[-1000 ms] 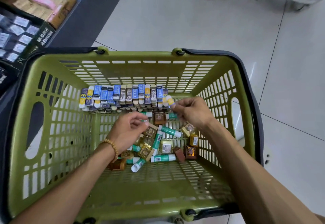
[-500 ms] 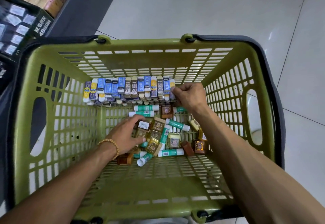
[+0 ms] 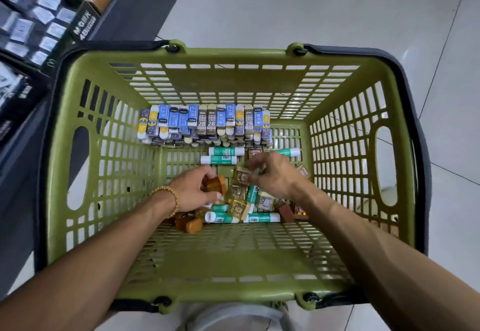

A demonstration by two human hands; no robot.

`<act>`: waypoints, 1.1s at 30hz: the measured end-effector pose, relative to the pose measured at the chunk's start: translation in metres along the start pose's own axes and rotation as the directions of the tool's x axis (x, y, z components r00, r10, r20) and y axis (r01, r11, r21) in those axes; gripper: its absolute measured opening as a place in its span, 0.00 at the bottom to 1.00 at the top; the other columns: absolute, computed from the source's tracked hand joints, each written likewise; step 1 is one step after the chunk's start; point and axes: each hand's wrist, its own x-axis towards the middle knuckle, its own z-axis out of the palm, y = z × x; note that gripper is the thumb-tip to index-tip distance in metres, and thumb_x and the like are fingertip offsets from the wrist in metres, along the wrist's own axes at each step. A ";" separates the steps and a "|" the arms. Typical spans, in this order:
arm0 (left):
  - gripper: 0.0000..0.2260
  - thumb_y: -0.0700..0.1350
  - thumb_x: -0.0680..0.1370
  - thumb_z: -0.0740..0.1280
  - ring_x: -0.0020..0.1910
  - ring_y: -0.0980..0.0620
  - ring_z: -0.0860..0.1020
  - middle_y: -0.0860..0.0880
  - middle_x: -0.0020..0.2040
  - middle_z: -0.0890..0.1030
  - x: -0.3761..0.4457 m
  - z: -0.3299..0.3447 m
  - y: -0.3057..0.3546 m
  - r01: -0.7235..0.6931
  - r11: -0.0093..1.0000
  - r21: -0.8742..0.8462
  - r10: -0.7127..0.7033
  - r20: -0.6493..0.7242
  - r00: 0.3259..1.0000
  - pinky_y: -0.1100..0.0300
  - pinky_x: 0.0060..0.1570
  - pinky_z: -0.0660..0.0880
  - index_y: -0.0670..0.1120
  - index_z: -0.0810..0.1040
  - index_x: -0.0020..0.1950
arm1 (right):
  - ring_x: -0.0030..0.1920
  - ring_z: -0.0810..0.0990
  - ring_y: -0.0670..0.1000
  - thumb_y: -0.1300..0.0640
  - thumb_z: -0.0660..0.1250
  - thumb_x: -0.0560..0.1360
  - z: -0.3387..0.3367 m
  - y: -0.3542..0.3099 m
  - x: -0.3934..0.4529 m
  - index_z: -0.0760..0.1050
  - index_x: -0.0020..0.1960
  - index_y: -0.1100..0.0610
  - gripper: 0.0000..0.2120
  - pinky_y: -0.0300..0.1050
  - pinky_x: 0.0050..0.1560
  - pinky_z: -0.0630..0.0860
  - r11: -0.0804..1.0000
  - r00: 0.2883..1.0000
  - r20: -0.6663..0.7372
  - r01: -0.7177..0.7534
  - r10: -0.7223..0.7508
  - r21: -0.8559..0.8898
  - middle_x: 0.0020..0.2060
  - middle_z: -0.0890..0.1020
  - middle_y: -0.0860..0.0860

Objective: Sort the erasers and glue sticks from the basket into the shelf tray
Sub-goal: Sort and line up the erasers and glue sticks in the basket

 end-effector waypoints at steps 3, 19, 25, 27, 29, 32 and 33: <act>0.12 0.48 0.72 0.74 0.46 0.50 0.81 0.50 0.48 0.81 0.000 0.005 0.002 0.012 0.998 -0.059 -0.010 0.028 1.000 0.48 0.50 0.80 0.52 0.72 0.48 | 0.58 0.80 0.52 0.59 0.70 0.77 0.012 -0.005 0.008 0.76 0.65 0.57 0.17 0.36 0.52 0.78 0.987 0.998 0.005 0.062 -0.062 -0.146 0.59 0.80 0.51; 0.10 0.41 0.71 0.75 0.42 0.50 0.80 0.44 0.47 0.81 -0.029 -0.032 -0.011 0.071 0.883 -0.465 -0.110 -0.059 0.992 0.56 0.47 0.81 0.44 0.75 0.45 | 0.38 0.75 0.40 0.55 0.71 0.77 0.003 0.012 0.014 0.71 0.51 0.49 0.09 0.32 0.33 0.72 0.886 0.984 -0.039 0.142 -0.177 -0.442 0.41 0.74 0.39; 0.13 0.38 0.69 0.76 0.40 0.50 0.82 0.43 0.49 0.84 -0.050 -0.042 -0.013 0.048 0.770 -0.636 -0.220 -0.194 0.956 0.51 0.50 0.81 0.38 0.76 0.50 | 0.31 0.78 0.37 0.57 0.71 0.77 0.007 -0.001 0.009 0.79 0.49 0.54 0.02 0.31 0.28 0.70 0.963 0.984 0.036 0.181 -0.177 -0.198 0.38 0.81 0.45; 0.13 0.39 0.68 0.77 0.44 0.48 0.84 0.46 0.48 0.84 -0.057 -0.045 -0.014 0.050 0.732 -0.679 -0.276 -0.228 0.934 0.49 0.52 0.80 0.42 0.77 0.48 | 0.27 0.74 0.35 0.56 0.71 0.77 0.016 -0.006 0.013 0.78 0.48 0.54 0.03 0.30 0.29 0.68 0.969 0.979 0.070 0.201 -0.193 -0.142 0.33 0.76 0.44; 0.12 0.40 0.67 0.77 0.47 0.47 0.84 0.46 0.48 0.84 -0.068 -0.047 -0.013 0.030 0.698 -0.715 -0.315 -0.270 0.910 0.48 0.52 0.80 0.44 0.77 0.46 | 0.28 0.74 0.35 0.57 0.69 0.79 0.028 -0.020 0.021 0.75 0.47 0.54 0.04 0.30 0.31 0.68 0.965 0.964 0.153 0.236 -0.218 -0.115 0.33 0.75 0.42; 0.10 0.37 0.69 0.76 0.46 0.48 0.83 0.45 0.47 0.84 -0.083 -0.045 -0.011 -0.038 0.624 -0.781 -0.347 -0.320 0.882 0.53 0.49 0.81 0.43 0.76 0.44 | 0.36 0.77 0.42 0.57 0.65 0.81 0.053 -0.042 0.039 0.73 0.55 0.56 0.05 0.40 0.39 0.77 0.964 0.929 0.293 0.256 -0.226 -0.067 0.37 0.77 0.47; 0.10 0.36 0.69 0.75 0.44 0.50 0.83 0.45 0.46 0.84 -0.088 -0.044 -0.010 -0.064 0.593 -0.803 -0.355 -0.332 0.874 0.57 0.46 0.81 0.44 0.76 0.43 | 0.39 0.78 0.46 0.57 0.64 0.81 0.064 -0.050 0.045 0.71 0.57 0.56 0.07 0.45 0.43 0.79 0.968 0.915 0.334 0.249 -0.227 -0.024 0.40 0.79 0.48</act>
